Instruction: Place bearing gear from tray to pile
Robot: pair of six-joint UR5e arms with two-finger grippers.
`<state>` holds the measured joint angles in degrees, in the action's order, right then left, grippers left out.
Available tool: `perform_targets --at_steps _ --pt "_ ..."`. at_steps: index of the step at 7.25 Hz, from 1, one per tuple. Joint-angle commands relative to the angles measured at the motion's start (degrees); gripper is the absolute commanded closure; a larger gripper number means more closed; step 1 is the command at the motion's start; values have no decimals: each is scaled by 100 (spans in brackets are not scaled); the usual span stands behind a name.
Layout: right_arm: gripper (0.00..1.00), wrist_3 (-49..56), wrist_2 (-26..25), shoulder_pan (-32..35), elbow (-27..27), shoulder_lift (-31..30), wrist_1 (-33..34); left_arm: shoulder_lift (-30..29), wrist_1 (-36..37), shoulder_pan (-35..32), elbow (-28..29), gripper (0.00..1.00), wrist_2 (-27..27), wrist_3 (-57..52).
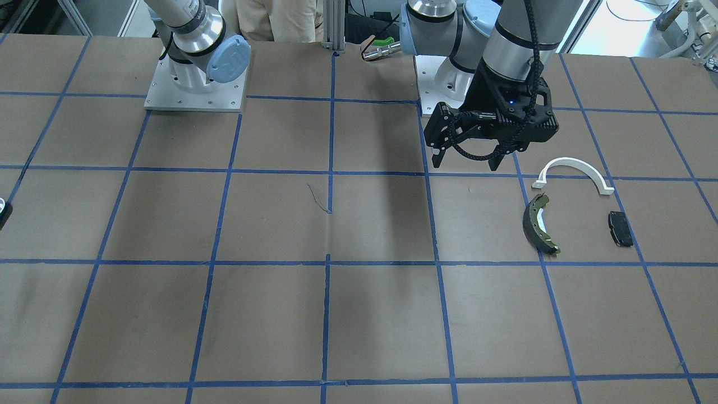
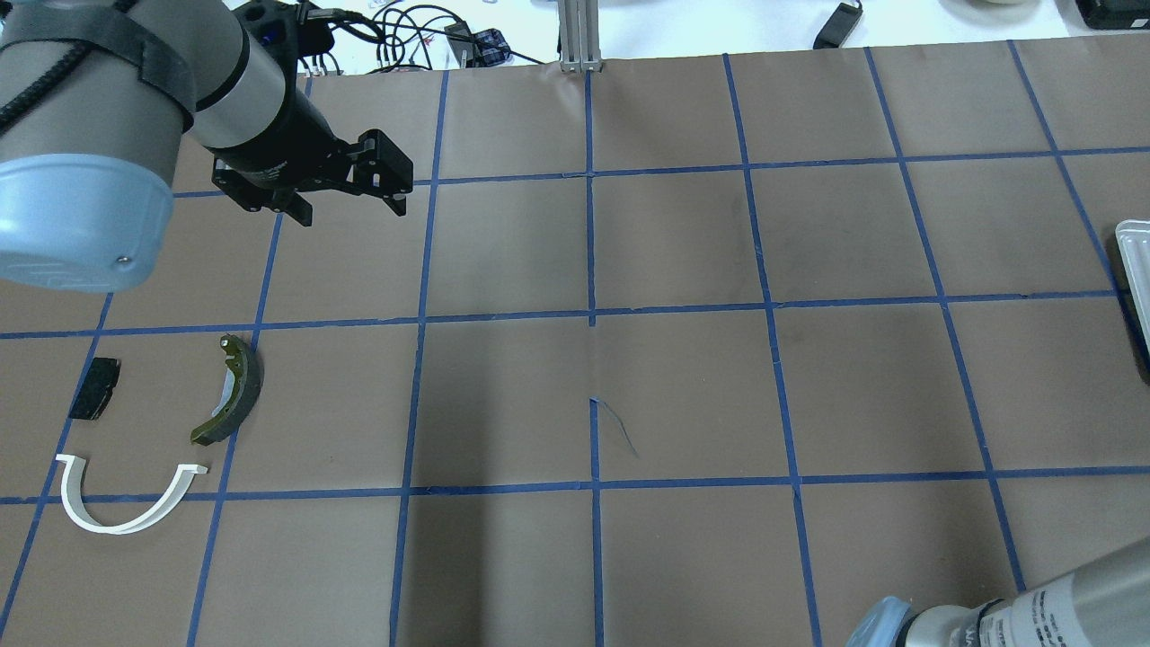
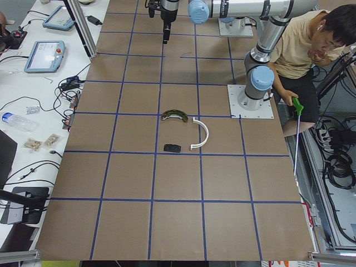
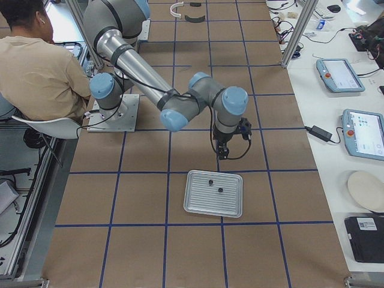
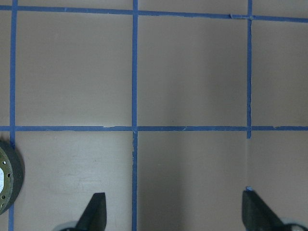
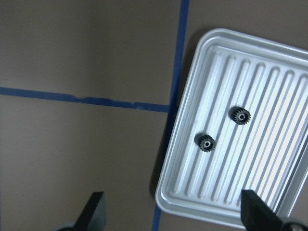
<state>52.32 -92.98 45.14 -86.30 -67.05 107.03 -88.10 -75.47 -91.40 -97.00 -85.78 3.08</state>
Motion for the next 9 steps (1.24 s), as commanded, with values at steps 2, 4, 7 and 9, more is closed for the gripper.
perform_targets --at_steps 2,4,7,9 --pt "0 823 -1 -478 -28 763 626 -14 -3 0 5 0 0 0" --pt "0 780 -1 -488 -385 834 1167 30 -11 0 -12 0 0 0" --pt "0 797 -36 -479 -810 904 2147 65 -11 0 -12 0 0 0" --pt "0 736 7 -488 -723 1070 2147 13 -11 0 -30 0 0 0"
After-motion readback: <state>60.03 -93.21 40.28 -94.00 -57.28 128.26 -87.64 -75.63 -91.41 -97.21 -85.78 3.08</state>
